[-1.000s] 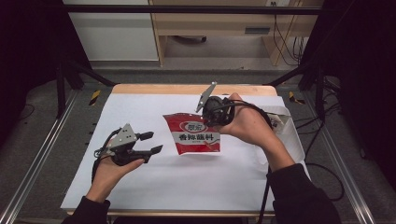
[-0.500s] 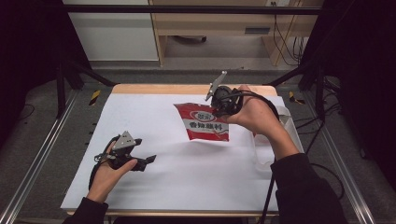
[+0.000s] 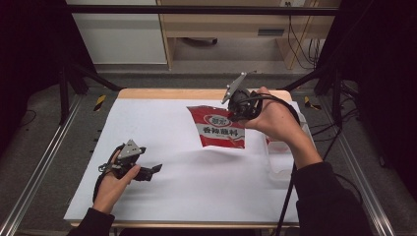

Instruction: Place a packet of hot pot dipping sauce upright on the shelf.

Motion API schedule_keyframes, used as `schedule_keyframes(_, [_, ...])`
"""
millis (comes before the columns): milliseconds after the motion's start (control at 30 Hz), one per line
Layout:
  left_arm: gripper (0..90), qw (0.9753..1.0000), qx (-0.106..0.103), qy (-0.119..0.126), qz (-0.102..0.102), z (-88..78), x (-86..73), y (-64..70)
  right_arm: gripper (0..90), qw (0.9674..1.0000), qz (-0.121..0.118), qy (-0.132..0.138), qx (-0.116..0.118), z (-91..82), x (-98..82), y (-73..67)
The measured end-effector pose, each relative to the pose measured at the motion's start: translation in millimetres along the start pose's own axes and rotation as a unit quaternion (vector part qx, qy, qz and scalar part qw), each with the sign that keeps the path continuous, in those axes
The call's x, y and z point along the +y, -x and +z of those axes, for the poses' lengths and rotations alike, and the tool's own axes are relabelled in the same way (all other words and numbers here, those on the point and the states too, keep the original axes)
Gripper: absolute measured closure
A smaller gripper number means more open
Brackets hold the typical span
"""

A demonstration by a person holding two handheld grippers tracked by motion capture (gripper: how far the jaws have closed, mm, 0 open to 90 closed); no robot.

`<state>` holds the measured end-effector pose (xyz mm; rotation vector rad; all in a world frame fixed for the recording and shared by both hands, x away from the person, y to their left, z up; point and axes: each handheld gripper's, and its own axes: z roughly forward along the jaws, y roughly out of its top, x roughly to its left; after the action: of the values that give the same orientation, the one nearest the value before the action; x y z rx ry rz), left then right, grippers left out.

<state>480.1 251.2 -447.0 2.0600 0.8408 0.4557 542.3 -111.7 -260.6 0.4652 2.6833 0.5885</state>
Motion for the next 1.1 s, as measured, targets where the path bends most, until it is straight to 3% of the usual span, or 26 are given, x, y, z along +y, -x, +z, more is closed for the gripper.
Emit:
schedule_keyframes(833, [7.9, 0.9999, -0.014, -0.001, 0.001, 3.0, -0.2, 11.4, 89.8, 0.9965, 0.046, 0.063, -0.029, -77.3, -35.7, 0.9])
schedule_keyframes(1100, [7.8, 0.9999, -0.016, 0.000, 0.001, 2.3, 0.2, 13.6, 89.8, 0.9963, 0.053, 0.059, -0.033, -93.6, -48.4, -0.9])
